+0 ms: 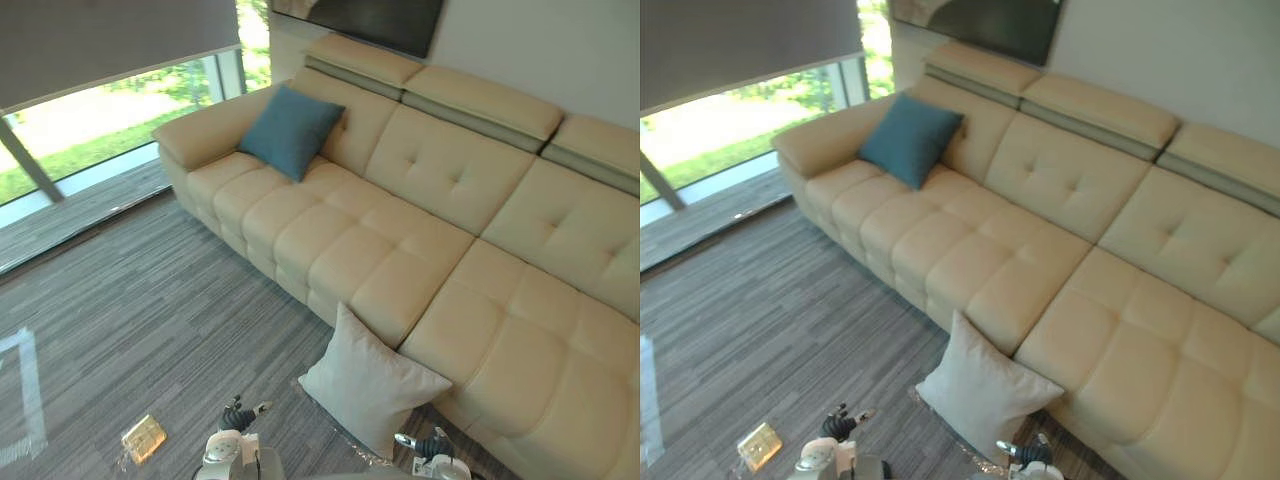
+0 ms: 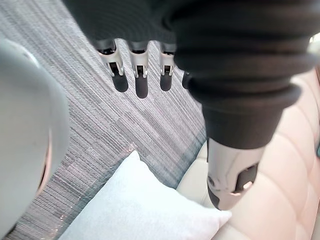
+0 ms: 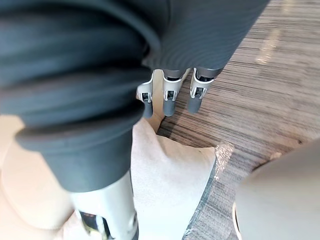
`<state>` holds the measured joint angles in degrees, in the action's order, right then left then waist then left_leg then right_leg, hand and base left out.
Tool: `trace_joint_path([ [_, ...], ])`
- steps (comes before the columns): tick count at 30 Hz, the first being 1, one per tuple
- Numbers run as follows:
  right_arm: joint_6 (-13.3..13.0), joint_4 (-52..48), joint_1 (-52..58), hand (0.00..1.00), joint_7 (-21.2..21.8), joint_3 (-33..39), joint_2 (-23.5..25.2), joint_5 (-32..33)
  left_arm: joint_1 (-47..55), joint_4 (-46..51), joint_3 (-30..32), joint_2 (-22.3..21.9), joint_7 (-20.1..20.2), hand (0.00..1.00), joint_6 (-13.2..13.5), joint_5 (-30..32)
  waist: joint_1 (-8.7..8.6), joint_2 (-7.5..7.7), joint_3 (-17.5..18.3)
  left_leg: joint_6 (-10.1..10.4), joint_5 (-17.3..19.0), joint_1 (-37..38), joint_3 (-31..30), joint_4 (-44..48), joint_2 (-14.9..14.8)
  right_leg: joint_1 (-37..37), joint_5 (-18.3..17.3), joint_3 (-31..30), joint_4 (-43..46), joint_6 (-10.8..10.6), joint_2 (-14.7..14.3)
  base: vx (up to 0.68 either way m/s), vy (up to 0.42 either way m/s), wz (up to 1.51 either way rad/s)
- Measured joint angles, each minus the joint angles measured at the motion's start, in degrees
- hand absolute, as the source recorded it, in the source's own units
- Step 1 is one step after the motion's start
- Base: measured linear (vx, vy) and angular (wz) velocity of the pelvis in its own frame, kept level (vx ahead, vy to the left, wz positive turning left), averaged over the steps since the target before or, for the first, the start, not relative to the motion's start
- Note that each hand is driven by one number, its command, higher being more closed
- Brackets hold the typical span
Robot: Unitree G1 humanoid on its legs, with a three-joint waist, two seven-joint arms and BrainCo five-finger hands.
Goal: Pick up cushions and gather them together orderly.
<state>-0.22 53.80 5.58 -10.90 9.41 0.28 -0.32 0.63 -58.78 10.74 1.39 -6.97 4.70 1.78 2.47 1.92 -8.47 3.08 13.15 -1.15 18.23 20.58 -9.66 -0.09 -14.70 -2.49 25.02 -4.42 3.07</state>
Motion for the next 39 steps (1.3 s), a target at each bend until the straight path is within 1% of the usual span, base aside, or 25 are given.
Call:
trace_joint_path([
  [2, -0.3, -0.1, 0.0, 0.00, 0.0, -1.2, -0.5, -0.6, 0.0, -0.4, -0.1, 0.1, -0.5, 0.00, 0.0, -1.0, 0.18, -0.10, 0.0, 0.7, -0.4, 2.8, 5.6, -2.6, -0.9, -0.8, 1.4, 18.3, -1.7, 1.9, 5.5, -0.01, 0.013, -1.27],
  [4, -0.6, -0.1, -0.5, 0.00, 0.0, -1.2, -0.6, -1.9, -0.1, -0.9, -1.4, 0.4, -0.4, 0.00, 0.0, -1.5, 0.00, -0.32, 0.2, 1.9, -1.2, 3.8, 7.8, -4.6, -0.7, 0.0, 1.9, 25.8, -5.5, 2.4, 6.6, 0.03, -0.105, -0.78],
  [5, -0.7, 0.0, -0.7, 0.00, 0.0, -1.1, -1.0, -1.9, -0.2, -1.3, -2.1, 0.3, -0.4, 0.00, 0.0, -1.8, -0.44, -0.52, 0.1, 2.3, -2.1, 4.4, 8.1, -6.0, -0.7, 0.2, 2.3, 25.6, -6.1, 2.8, 6.1, 0.06, -0.142, -0.38],
  [6, -0.9, 0.0, -1.0, 0.00, 0.0, -1.0, -1.4, -2.0, -0.2, -1.6, -2.9, 0.3, -0.2, 0.00, -0.1, -1.8, -1.14, -1.38, 0.1, 2.7, -3.4, 5.0, 7.9, -7.7, -0.5, 0.3, 2.3, 25.7, -6.8, 3.0, 5.5, 0.08, -0.146, -0.08],
  [9, -1.0, 1.1, -1.2, 0.00, 0.0, -0.6, -2.5, -1.9, -0.2, -1.5, -2.8, -0.8, -0.1, 0.00, 0.0, -1.9, -0.99, -2.74, 0.1, 3.1, -3.9, 5.5, 7.3, -7.6, -1.8, 2.2, 2.3, 26.1, -8.6, 3.6, 3.5, 0.08, -0.127, 0.09],
  [10, -1.0, 1.2, -1.2, 0.00, 0.0, -0.6, -2.6, -1.9, -0.2, -1.5, -2.8, -0.8, -0.1, 0.00, 0.0, -1.8, -0.95, -2.76, 0.1, 3.1, -3.9, 5.4, 7.1, -7.2, -2.0, 2.4, 2.3, 26.1, -8.7, 3.7, 3.3, 0.06, -0.127, 0.13],
  [12, -1.0, 1.1, -1.1, 0.00, 0.0, -0.7, -2.5, -1.9, -0.2, -0.1, -2.3, -1.1, 0.1, 0.00, 0.0, -1.8, -0.67, -2.45, -1.0, 2.6, -3.4, 2.2, 5.0, 4.1, -5.2, 5.0, 2.2, 25.7, -10.1, 4.1, 2.0, -0.01, -0.139, 0.04],
  [13, -1.0, 1.1, -1.1, 0.00, 0.0, -0.7, -2.5, -1.9, -0.2, 0.2, -1.9, -1.1, 0.2, 0.00, 0.0, -1.8, -0.44, -2.54, -1.2, 2.5, -3.4, 1.1, 4.3, 7.1, -6.1, 5.4, 2.0, 25.3, -10.3, 4.4, 1.6, -0.06, -0.109, -0.30],
  [14, -0.9, 1.0, -1.1, 0.00, -0.1, -0.8, -2.7, -1.9, 0.0, 1.1, -0.8, -1.3, 0.3, 0.00, 0.0, -1.8, 0.34, -2.99, -1.7, 2.3, -3.4, -2.1, 2.2, 15.2, -8.4, 6.1, 1.3, 23.5, -10.3, 5.5, 0.5, -0.03, -0.053, -0.47],
  [15, -0.8, 1.0, -1.2, 0.00, -0.2, -0.8, -2.9, -1.9, 0.2, 1.4, -0.4, -1.2, 0.3, 0.00, 0.0, -1.8, 0.72, -3.31, -1.8, 1.4, -2.0, -3.6, -0.2, 18.2, -9.2, 6.2, 0.9, 22.4, -9.9, 6.0, 0.1, -0.01, 0.003, -0.74],
  [16, -0.8, 1.0, -1.2, 0.00, -0.4, -0.8, -2.9, -1.9, 0.3, 2.0, -0.4, -1.2, 0.3, 0.00, 0.0, -1.8, 0.83, -3.24, -2.0, 1.2, -0.2, -4.1, -2.8, 18.4, -8.6, 5.9, 0.4, 20.8, -9.1, 6.3, 0.0, 0.01, 0.055, -0.64],
  [17, -0.8, 1.0, -1.3, 0.00, -0.4, -0.8, -2.8, -1.9, 0.3, 2.0, -0.4, -1.2, 0.3, 0.00, 0.0, -1.8, 0.82, -3.20, -2.0, 1.5, 0.2, -4.3, -3.5, 17.9, -8.2, 5.9, 0.0, 20.2, -9.0, 6.6, 0.0, 0.01, 0.078, -0.74],
  [18, -0.8, 1.0, -1.9, 0.00, -0.5, -0.8, -2.7, -1.8, 0.3, 2.1, -0.4, -1.2, 0.4, 0.00, 0.0, -1.8, 0.83, -3.02, -2.2, 1.3, 1.0, -5.0, -6.1, 15.7, -6.4, 5.8, -0.2, 18.3, -8.8, 6.6, 0.1, 0.03, 0.100, -0.71],
  [19, -0.7, 1.0, -1.9, 0.00, -0.5, -0.8, -2.7, -1.8, 0.3, 2.2, -0.4, -1.2, 0.3, 0.00, 0.1, -1.9, 0.85, -2.86, -2.4, 1.3, 1.0, -5.6, -8.6, 12.7, -4.3, 5.5, -0.5, 16.6, -8.1, 6.2, 0.5, 0.03, 0.123, -0.69],
  [20, -0.7, 1.0, -2.0, 0.00, -0.5, -0.8, -2.7, -1.8, 0.3, 2.2, -0.4, -1.2, 0.2, 0.00, 0.1, -1.9, 0.84, -2.86, -2.4, 1.2, 1.0, -5.8, -9.7, 11.5, -3.6, 5.1, -0.6, 16.1, -7.8, 5.9, 0.6, 0.03, 0.179, -0.73],
  [21, -0.8, 1.0, -2.0, 0.00, -0.5, -1.2, -3.1, -1.8, 0.5, 2.2, -0.6, -1.5, -0.1, 0.00, 0.0, -1.9, 0.93, -3.37, -2.1, 1.3, -0.6, -5.7, -12.2, 5.7, -1.7, 3.9, -1.5, 14.2, -5.8, 4.5, 0.6, 0.03, 0.176, -0.52],
  [22, -0.8, 1.0, -2.0, 0.00, -0.5, -1.2, -3.3, -1.8, 0.5, 2.2, -0.5, -1.5, -0.1, 0.00, 0.0, -2.0, 0.94, -3.55, -2.2, 2.8, -1.0, -5.7, -13.1, 5.3, -1.5, 3.6, -1.8, 13.8, -5.3, 4.1, 0.5, 0.07, 0.225, -0.66],
  [23, -0.6, 1.0, -2.1, 0.00, -0.5, -1.6, -2.7, -1.7, 0.4, 2.2, -0.4, -0.6, -0.2, 0.00, 0.0, -2.0, 0.94, -2.79, -2.3, 2.6, -0.2, -4.8, -11.7, 5.4, -0.4, 3.1, -2.2, 11.7, -4.3, 2.6, 1.6, 0.16, 0.233, -0.44],
  [24, -0.6, 1.2, -1.8, 0.00, -0.5, -1.7, -2.5, -1.8, 0.3, 1.9, -0.4, -0.3, -0.3, 0.00, 0.0, -2.0, 0.92, -1.50, -1.8, 1.8, 0.6, -4.8, -10.1, 5.8, -0.2, 3.1, -1.6, 10.7, -5.3, 1.6, 2.2, 0.15, 0.180, -0.42],
  [25, -0.5, 1.2, -1.6, 0.00, -0.5, -1.8, -2.5, -1.8, 0.3, 1.9, -0.4, -0.2, -0.3, 0.00, 0.0, -2.0, 1.10, -1.64, -1.9, 1.8, 0.7, -4.8, -9.8, 5.8, 0.0, 3.1, -1.4, 10.5, -5.5, 1.4, 2.3, 0.19, 0.192, -0.27],
  [27, -0.4, 1.3, -1.4, 0.00, -0.5, -1.8, -1.9, -1.8, 0.1, 1.7, -0.4, 0.2, -0.3, 0.00, 0.0, -1.9, 1.02, -0.85, -1.4, 0.9, 1.3, -4.6, -8.7, 5.5, 1.6, 3.2, -1.0, 9.9, -6.7, 0.6, 3.8, 0.15, 0.145, -0.14],
  [32, -0.4, 1.3, -1.6, 0.00, -1.1, -1.8, -2.1, -1.9, 0.0, 1.2, -0.7, 0.3, -0.4, 0.00, 0.0, -1.9, 1.03, -1.11, -1.5, 0.6, 1.5, -3.6, -7.8, 5.6, 2.1, 4.1, -0.7, 9.4, -7.1, 0.1, 4.3, 0.10, 0.055, -0.07],
  [35, -0.6, 1.3, -1.9, 0.00, -1.8, -1.8, -2.6, -1.9, -0.2, 0.8, -0.7, 0.0, -0.7, 0.00, 0.0, -2.1, 1.02, -2.06, -2.1, 0.6, 1.5, -3.3, -7.8, 5.7, 1.2, 3.0, -1.0, 9.6, -5.0, 0.0, 3.8, -0.01, -0.048, -0.07],
  [38, -1.0, 1.0, -4.3, 0.00, -3.6, -1.1, -3.0, -1.5, -3.4, 1.0, -1.0, -0.1, -2.0, 0.00, 0.0, -4.2, 0.88, -2.31, -4.2, 0.6, 1.8, -10.7, -8.0, 11.0, 0.5, -6.3, -4.1, 8.9, 3.9, 0.8, 3.9, -0.13, -0.057, -0.06],
  [39, -1.0, 0.9, -4.9, 0.00, -3.8, -1.1, -3.0, -1.3, -4.0, 1.1, -1.2, 0.0, -2.1, 0.00, 0.0, -4.4, 0.90, -2.43, -4.9, 0.8, 2.1, -11.7, -8.0, 11.8, 0.3, -7.4, -4.5, 8.6, 5.1, 0.8, 3.9, -0.22, -0.049, -0.24],
])
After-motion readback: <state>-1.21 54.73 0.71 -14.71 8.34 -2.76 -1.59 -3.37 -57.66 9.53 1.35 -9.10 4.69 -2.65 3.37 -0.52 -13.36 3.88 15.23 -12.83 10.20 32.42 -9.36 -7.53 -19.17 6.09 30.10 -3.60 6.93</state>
